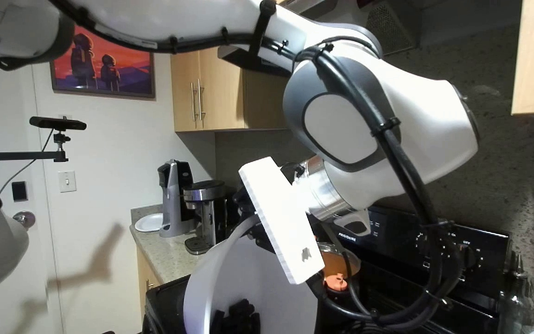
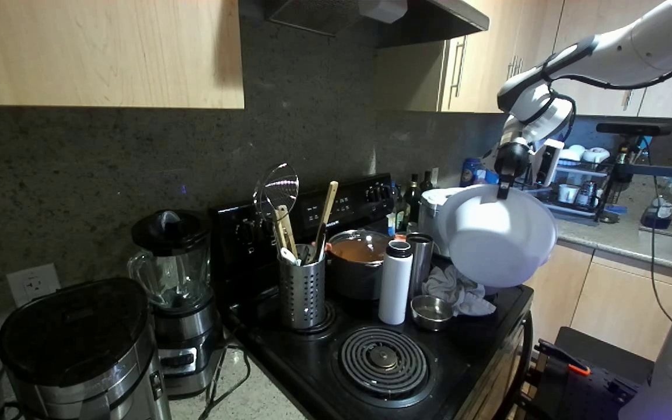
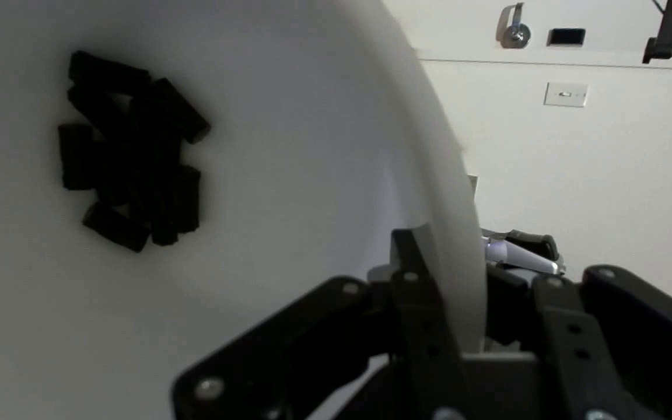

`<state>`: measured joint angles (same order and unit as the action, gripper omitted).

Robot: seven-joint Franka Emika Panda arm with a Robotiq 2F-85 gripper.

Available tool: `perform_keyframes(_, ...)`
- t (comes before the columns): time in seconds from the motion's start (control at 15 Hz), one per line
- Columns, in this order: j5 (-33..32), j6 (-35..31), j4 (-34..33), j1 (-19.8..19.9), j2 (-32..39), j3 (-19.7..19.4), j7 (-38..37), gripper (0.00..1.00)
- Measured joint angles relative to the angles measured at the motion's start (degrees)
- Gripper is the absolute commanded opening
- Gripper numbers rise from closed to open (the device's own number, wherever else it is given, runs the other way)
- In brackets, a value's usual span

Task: Pick up the white dish from the stove, pour some some of its contents in the bowl and put the back on the stove.

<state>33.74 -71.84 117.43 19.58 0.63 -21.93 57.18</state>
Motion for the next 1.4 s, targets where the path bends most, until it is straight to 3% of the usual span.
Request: perform_keyframes(1.4, 2.3, 12.2, -1.3, 1.4, 4.8, 0.6, 7.4, 0.02)
